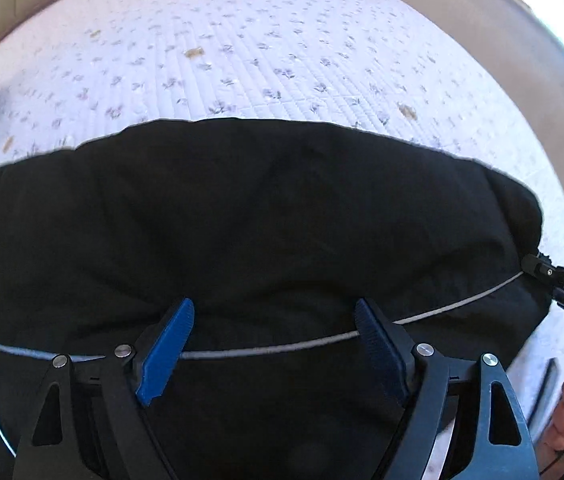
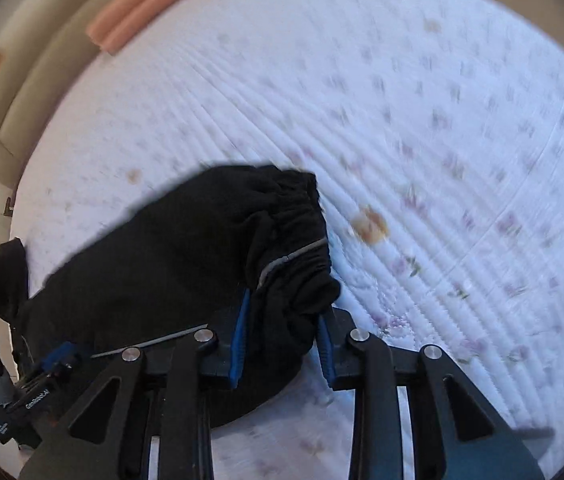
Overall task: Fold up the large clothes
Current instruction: 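Grasp the black jacket's sleeve cuff with the right tool, then fold the held sleeve across the jacket body with the right tool, release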
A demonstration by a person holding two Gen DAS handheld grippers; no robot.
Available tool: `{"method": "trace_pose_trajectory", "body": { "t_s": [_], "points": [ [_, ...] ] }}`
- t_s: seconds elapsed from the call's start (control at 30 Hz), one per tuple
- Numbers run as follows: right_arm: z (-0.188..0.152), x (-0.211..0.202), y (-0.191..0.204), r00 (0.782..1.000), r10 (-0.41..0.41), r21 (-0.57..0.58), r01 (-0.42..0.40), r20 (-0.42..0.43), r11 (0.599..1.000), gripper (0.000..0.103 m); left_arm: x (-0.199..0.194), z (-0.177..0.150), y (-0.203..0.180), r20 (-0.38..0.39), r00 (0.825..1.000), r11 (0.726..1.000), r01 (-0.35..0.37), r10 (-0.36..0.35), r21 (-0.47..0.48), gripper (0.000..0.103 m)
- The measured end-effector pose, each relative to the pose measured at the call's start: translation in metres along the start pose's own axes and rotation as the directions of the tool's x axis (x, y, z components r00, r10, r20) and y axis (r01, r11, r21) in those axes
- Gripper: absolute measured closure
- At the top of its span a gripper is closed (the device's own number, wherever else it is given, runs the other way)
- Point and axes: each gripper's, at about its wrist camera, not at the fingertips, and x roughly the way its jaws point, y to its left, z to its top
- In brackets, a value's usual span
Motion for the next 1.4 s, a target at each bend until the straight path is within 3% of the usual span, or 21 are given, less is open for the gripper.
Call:
{"method": "trace_pose_trajectory", "body": {
  "t_s": [0.1,0.2,0.37,0.6,0.73,1.0,1.23,1.4],
  "points": [
    [0.002,-0.002,-0.006,0.999,0.042,0.050,-0.042,-0.003,0.998,0.070,0.000,0.003,-0.002,-0.011,1.000,1.000,-0.003,0.003,-0.005,0.017],
    [0.002,-0.013,0.006,1.000,-0.006,0.000,0.006,0.000,1.000,0.070,-0.012,0.005,0.002,-0.007,1.000,1.000,0.017,-0.017,-0.009,0.017],
    [0.003,-0.056,0.033,0.996,0.043,-0.063,-0.039,0.079,0.997,0.074,-0.070,-0.013,0.039,0.056,0.996,0.996,0.068,-0.065,-0.060,0.017],
    [-0.022,-0.098,0.132,0.985,0.115,-0.237,-0.083,0.125,0.968,0.080,-0.132,-0.082,0.127,0.062,0.998,0.994,-0.015,0.022,-0.111,0.017],
    [-0.063,-0.097,0.225,0.983,0.159,-0.387,-0.112,0.091,0.915,0.080,-0.160,-0.122,0.186,0.065,0.995,0.982,-0.064,0.077,-0.175,0.017],
    [-0.171,-0.072,0.392,0.977,0.215,-0.606,-0.169,0.003,0.778,0.081,-0.200,-0.156,0.291,0.075,0.986,0.948,-0.122,0.150,-0.295,0.017],
    [-0.247,-0.035,0.490,0.959,0.259,-0.668,-0.267,-0.114,0.694,0.081,-0.216,-0.181,0.365,0.055,0.983,0.918,-0.144,0.176,-0.370,0.017],
    [-0.300,0.030,0.529,0.975,0.147,-0.707,-0.223,-0.168,0.671,0.080,-0.218,-0.200,0.403,0.036,0.978,0.891,-0.174,0.208,-0.419,0.017]
  ]
}}
